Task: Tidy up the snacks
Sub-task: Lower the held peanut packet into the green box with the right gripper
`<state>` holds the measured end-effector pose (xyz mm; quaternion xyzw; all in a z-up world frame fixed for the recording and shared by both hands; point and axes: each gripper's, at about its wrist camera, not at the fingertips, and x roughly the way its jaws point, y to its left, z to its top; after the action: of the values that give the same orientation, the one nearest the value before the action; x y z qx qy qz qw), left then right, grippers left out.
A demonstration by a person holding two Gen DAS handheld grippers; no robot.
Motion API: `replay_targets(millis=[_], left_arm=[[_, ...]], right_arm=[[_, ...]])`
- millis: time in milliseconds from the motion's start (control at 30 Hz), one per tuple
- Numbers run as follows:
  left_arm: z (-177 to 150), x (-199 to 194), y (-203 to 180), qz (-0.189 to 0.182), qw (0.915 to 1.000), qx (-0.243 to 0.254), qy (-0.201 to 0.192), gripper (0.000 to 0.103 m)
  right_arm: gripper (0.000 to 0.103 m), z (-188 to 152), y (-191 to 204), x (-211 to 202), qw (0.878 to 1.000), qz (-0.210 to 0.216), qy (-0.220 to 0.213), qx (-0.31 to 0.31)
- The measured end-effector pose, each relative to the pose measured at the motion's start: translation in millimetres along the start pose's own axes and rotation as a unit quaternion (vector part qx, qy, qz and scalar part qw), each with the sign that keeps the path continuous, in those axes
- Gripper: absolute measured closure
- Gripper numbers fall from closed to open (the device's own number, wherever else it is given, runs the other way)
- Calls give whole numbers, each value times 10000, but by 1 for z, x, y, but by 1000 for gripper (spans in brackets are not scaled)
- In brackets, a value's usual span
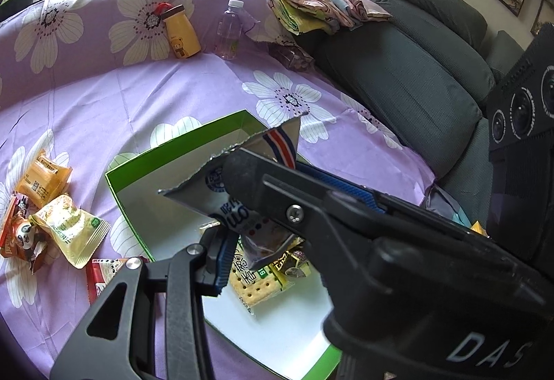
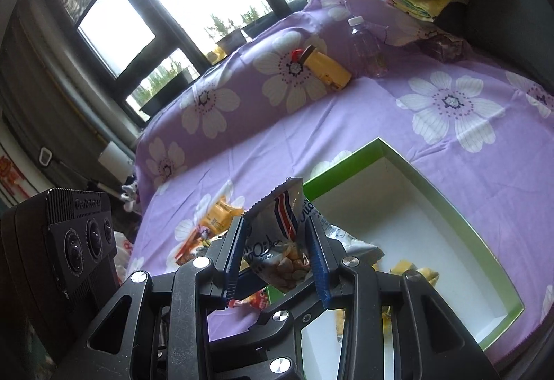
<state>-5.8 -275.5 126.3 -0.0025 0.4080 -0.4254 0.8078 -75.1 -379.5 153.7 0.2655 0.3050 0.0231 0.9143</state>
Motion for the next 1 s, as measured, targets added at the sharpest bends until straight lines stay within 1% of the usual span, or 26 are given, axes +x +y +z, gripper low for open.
replay_targets(millis=[600,867,1000], left_arm=[[-2,16,9,-169,9995,-216,158,63],[-1,27,12,-270,9987,-296,330,63],[-2,31,11,-274,9984,-320,380,63]], right_arm=[[65,2,-10,14,9996,-124,219,120],[65,3,-23,19,9988,-11,390,295],[65,3,-26,22,9985,-56,433,329]])
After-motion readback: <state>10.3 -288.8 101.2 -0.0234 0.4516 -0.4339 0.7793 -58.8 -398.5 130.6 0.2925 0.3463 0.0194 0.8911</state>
